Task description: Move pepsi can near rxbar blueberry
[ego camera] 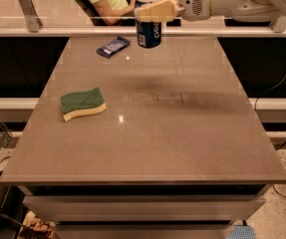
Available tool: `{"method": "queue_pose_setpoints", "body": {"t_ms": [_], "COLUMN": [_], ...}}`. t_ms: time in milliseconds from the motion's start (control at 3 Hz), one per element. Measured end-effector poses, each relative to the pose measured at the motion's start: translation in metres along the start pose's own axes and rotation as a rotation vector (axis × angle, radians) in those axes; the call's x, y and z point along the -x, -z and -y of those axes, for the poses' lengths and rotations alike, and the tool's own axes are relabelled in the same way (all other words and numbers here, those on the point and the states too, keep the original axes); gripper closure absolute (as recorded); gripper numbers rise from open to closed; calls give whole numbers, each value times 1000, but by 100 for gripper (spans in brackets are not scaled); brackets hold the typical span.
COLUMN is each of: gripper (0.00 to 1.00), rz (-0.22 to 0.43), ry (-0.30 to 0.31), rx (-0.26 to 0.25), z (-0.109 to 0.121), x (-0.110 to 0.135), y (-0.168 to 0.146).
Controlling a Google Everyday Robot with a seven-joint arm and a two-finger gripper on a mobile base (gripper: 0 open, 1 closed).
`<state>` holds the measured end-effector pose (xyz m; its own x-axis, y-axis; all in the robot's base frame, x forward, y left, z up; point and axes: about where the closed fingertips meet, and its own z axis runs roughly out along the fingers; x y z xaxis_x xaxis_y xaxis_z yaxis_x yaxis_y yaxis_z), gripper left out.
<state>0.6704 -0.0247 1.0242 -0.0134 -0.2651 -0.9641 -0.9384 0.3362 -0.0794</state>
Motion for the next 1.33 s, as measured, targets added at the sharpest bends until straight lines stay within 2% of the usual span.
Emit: {"method": "queue_pose_setpoints", "body": {"t_ms": [333,667,1000,1333], "gripper": [100,100,100,100], "rz": [-20,-10,14,28], "ry": [-33,-32,-22,-23], "rx": [-59,-104,-126,-122], "z": [13,28,42,53], "x": [-5,-7,-10,-16], "y": [-17,-35,-56,-76]}}
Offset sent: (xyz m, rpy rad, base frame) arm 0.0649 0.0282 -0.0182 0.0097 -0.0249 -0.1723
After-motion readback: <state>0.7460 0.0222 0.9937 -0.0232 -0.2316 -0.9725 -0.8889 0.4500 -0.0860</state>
